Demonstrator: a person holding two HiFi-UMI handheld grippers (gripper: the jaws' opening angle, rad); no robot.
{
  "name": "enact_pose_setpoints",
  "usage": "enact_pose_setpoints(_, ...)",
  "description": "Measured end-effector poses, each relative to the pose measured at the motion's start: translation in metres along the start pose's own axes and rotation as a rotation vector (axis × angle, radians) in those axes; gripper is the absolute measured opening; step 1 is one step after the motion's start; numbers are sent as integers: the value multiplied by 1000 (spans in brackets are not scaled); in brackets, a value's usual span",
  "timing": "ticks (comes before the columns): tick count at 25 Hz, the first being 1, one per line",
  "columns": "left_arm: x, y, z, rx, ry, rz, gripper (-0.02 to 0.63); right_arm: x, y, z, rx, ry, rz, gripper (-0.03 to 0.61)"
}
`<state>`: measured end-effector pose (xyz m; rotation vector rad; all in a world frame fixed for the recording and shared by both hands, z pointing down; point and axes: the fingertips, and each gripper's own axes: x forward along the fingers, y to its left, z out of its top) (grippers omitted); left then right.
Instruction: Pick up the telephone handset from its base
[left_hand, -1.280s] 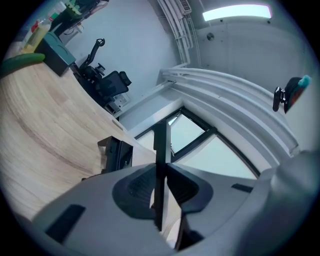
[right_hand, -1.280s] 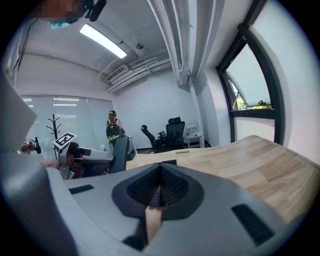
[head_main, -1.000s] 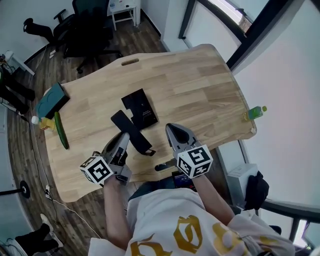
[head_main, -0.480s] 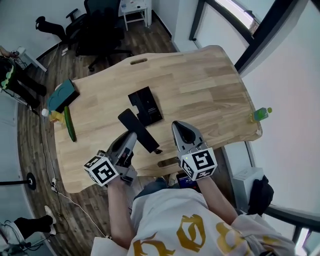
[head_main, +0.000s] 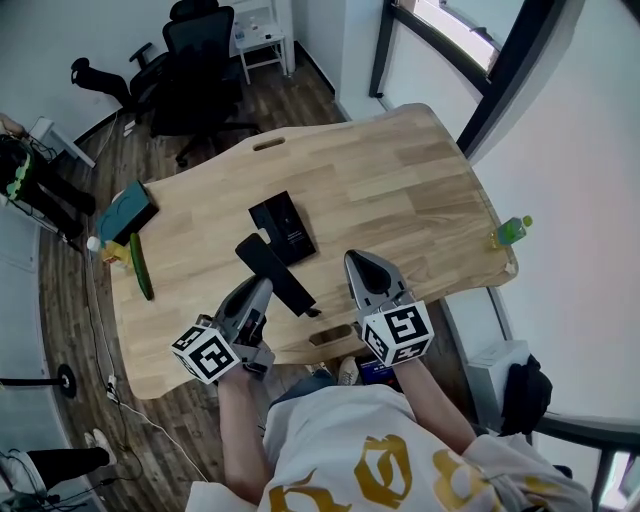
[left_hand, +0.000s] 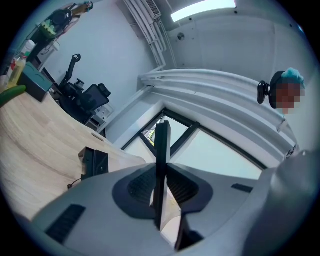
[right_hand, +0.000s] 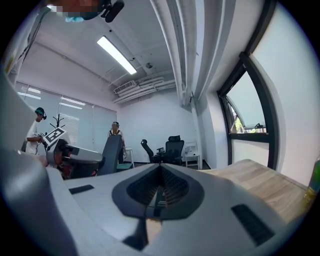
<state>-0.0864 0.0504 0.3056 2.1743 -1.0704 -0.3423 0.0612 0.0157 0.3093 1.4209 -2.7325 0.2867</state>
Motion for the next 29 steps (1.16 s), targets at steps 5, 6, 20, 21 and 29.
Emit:
enact_pose_setpoints(5,2,-2,0,9,13,0,72,0,2,0,-15,11,5,5)
enact_pose_setpoints(6,2,-1,0,10,15,0,72,1,3,0,-15,14,6,5)
enact_pose_setpoints(20,1,15,4,-7,22,11,72,11,5,-6,-3,32,11,5)
enact_pose_setpoints(21,2,15,5,-5,25,9,72,12,4,-5,-4,32,10,5)
enact_pose_setpoints(29,4,28,10,-11,30,9,72,21,3,-8,-6,43,4,5)
